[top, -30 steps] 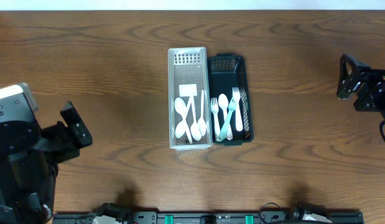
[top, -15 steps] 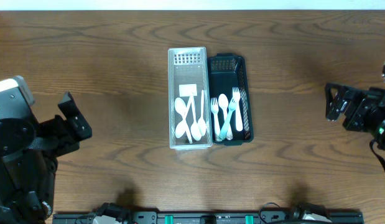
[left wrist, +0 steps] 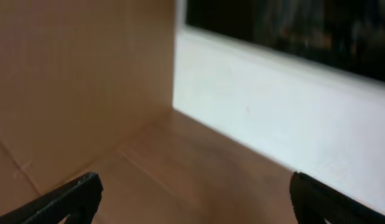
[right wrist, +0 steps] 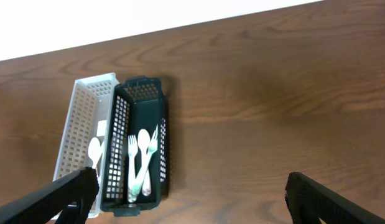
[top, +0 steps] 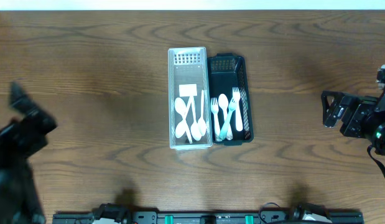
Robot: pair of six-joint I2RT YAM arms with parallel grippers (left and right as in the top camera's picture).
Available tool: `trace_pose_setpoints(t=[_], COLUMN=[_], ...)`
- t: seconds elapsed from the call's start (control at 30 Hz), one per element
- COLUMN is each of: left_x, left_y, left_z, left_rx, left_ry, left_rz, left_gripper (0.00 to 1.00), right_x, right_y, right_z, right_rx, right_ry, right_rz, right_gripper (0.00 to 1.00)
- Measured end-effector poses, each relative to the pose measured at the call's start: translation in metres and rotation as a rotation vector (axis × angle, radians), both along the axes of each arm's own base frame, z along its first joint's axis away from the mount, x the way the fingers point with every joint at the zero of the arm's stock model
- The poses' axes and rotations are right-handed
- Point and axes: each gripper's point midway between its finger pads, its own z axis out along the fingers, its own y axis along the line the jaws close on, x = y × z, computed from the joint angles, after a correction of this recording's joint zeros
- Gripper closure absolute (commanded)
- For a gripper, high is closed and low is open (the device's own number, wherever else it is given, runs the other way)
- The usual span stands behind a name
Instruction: Pack container
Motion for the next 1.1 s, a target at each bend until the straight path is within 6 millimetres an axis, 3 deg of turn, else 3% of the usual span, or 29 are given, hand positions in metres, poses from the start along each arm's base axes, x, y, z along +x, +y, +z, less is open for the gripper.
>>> trace_pose_setpoints(t=[0.17,0.3,0.6,0.83,1.1], left_x=[-0.049,-0.065,-0.052,-0.04,-0.029], left_y=[0.016,0.021,0.022,0.022,0.026], left_z=[-0.007,-0.042,-0.157,-0.232,-0.32], left_rx=[-0.032,-0.086,-0.315,-0.503,-0.542], left_ry=[-0.124,-0.147,-0.157,-0.218,-0.17], left_rz=[0.088,0.134,0.212,0.282,0.365], left_gripper=[0.02,0.02,0.02,0.02,0.02], right_x=[0.0,0.0,0.0,0.0,0.0], right_y=[0.0,0.0,0.0,0.0,0.0], right_z=[0.0,0.0,0.0,-0.001,-0.001], right_rx=[0.0,0.0,0.001,0.0,0.001], right_ry=[0.0,0.001,0.001,0.002,0.002], right_rz=[0.0,0.0,0.0,0.0,0.0], right_gripper=[0.01,0.01,0.01,0.01,0.01])
